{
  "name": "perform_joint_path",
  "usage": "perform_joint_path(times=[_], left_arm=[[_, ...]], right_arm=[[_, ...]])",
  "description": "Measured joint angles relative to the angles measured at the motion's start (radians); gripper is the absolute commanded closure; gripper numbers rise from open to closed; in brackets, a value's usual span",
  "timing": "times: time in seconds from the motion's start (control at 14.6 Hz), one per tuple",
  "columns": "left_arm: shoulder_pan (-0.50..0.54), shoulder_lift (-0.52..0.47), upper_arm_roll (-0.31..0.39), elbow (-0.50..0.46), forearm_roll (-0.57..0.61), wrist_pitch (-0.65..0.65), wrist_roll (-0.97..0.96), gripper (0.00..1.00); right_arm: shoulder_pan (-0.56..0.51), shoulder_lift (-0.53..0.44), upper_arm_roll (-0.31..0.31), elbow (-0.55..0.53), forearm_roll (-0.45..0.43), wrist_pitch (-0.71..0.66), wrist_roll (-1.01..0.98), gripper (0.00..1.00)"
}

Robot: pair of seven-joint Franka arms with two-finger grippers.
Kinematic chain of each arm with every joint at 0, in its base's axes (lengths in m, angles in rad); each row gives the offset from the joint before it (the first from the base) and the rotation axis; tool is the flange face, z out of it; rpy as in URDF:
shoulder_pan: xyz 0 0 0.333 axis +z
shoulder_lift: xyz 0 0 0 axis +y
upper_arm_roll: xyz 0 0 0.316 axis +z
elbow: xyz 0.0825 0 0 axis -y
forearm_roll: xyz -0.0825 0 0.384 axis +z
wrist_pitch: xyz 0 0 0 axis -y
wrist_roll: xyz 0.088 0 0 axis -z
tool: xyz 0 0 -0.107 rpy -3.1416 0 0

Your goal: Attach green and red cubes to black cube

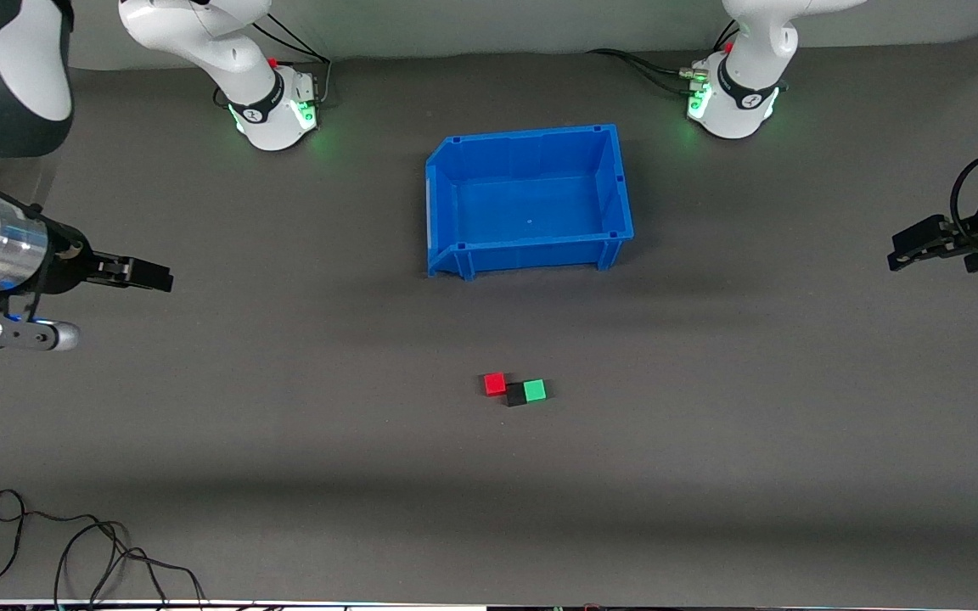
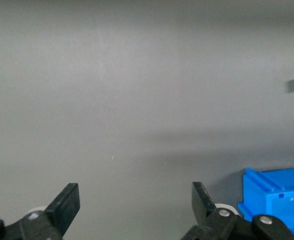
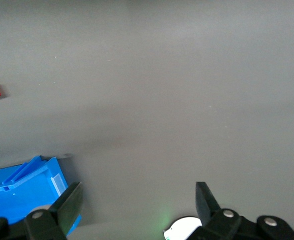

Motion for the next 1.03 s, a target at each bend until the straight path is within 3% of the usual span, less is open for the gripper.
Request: perform_joint_path(times=[0.21,0.34,0.62,1.03], left_arm=[[-0.003,-0.008,-0.001,-0.001,0.002,0.006,-0.032,0.0],[-0.016,-0.01,-0.002,-0.017,0.035,0.004,-0.059,0.0],[-0.025,-0.077,-0.002,-0.126,0.057,0.088,-0.068,0.0],[-0.028,-0.085,-0.002,-0.076,0.057,0.016,-0.067,0.0]], right_arm=[[-0.21,-0.054,0.19,-0.072,-0.002,-0.002,-0.005,0.0],[-0.293,-0.094,0.258,-0.119,-0.002,0.0,-0.01,0.0],[-0.305,-0.19,0.268,-0.246,-0.003,0.132,-0.01,0.0],[-0.349,-0.286,0.295,-0.33,-0.003,0.235,-0.038,0.0]])
